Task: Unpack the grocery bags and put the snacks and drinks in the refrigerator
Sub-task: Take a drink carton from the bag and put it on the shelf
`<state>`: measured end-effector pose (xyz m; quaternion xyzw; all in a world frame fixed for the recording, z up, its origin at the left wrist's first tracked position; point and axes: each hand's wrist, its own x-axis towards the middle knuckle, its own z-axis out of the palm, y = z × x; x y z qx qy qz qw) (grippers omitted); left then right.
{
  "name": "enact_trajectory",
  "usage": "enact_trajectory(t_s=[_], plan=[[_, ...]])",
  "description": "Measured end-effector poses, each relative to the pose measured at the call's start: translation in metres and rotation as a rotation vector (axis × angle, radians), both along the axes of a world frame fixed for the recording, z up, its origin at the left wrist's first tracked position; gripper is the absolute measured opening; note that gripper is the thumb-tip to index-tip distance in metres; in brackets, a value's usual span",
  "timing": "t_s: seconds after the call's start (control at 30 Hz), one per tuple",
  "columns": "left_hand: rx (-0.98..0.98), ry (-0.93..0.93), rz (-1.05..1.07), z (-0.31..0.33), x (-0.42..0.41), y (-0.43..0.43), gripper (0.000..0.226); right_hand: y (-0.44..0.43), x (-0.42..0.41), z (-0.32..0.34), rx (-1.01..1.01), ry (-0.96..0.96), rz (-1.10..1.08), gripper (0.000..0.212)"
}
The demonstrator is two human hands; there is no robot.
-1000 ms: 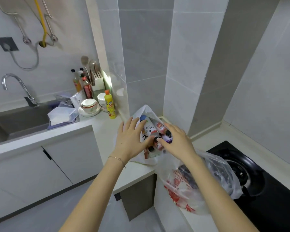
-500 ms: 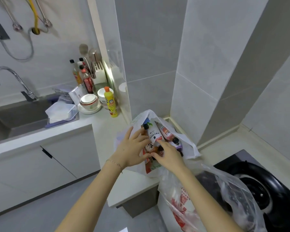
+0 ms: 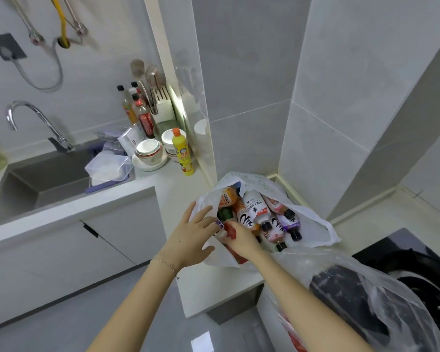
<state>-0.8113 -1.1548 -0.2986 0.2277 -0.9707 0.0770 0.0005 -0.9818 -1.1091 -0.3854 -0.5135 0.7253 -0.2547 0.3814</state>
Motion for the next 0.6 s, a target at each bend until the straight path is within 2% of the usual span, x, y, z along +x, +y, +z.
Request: enact_trajectory(t_s=[0.1,0.23,0.27,0.37,0.4,0.6], plan=[[-0.005,0.044,0.033,-0.003,0.01,-0.003,0.045,-0.016,0.003,-0.021,0.036,-0.023,-0.018,0.035],[0.004,0.059,0.11,-0.007,0.018,-0.008,0.045,-0.026,0.011,-0.018,0.07,-0.072,-0.057,0.024],[0.011,0.059,0.124,-0.008,0.018,-0.009,0.045,-0.027,0.013,-0.017,0.078,-0.095,-0.053,0.028],[0.047,0.066,0.163,-0.012,0.019,-0.011,0.047,-0.029,0.02,-0.017,0.038,-0.13,-0.058,0.06],[0.047,0.059,0.16,-0.013,0.019,-0.012,0.048,-0.03,0.021,-0.017,0.018,-0.131,-0.063,0.061],[0.022,0.047,0.106,-0.025,0.016,-0.017,0.046,-0.035,0.021,-0.021,0.063,-0.164,-0.08,0.03]])
